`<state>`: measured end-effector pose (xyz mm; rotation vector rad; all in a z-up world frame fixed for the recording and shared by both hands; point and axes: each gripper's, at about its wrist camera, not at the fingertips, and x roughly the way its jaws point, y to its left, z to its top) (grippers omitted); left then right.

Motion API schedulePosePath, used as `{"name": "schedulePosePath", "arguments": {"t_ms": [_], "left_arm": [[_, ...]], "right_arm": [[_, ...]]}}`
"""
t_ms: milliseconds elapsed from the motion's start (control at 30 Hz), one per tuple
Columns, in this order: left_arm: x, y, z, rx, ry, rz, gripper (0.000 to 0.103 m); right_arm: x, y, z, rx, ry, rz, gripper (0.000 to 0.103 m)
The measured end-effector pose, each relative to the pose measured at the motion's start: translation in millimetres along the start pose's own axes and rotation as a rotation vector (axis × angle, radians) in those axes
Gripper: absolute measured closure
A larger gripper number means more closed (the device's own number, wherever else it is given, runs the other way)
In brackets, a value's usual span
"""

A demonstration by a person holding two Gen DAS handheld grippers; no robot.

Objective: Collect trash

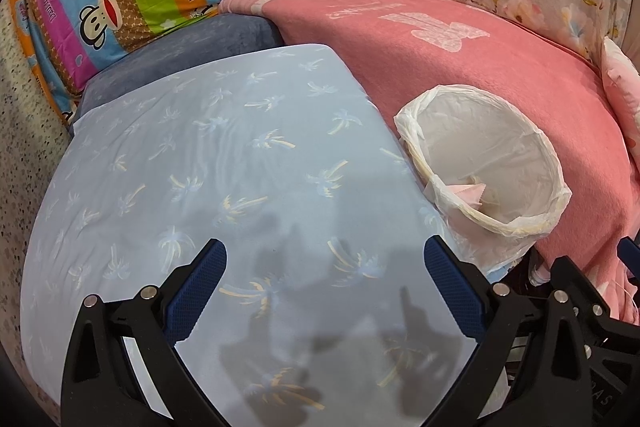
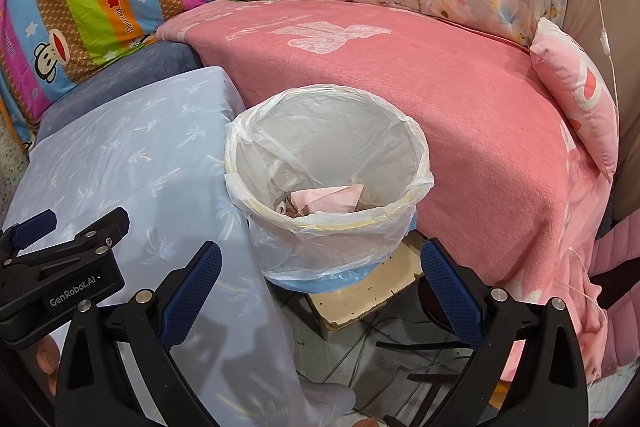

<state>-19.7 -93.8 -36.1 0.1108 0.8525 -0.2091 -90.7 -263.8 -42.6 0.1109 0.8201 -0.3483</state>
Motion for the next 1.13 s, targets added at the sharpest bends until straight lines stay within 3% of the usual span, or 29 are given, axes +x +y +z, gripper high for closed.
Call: {"name": "schedulePosePath", "arguments": {"t_ms": [1133], "left_arm": [[-2.2,-3.9,0.3,0.025,-0.003,-0.012,0.008]], "right_arm": [[-3.1,-6.3,-2.4,0.01,0.008,-0.006,0.006]]}}
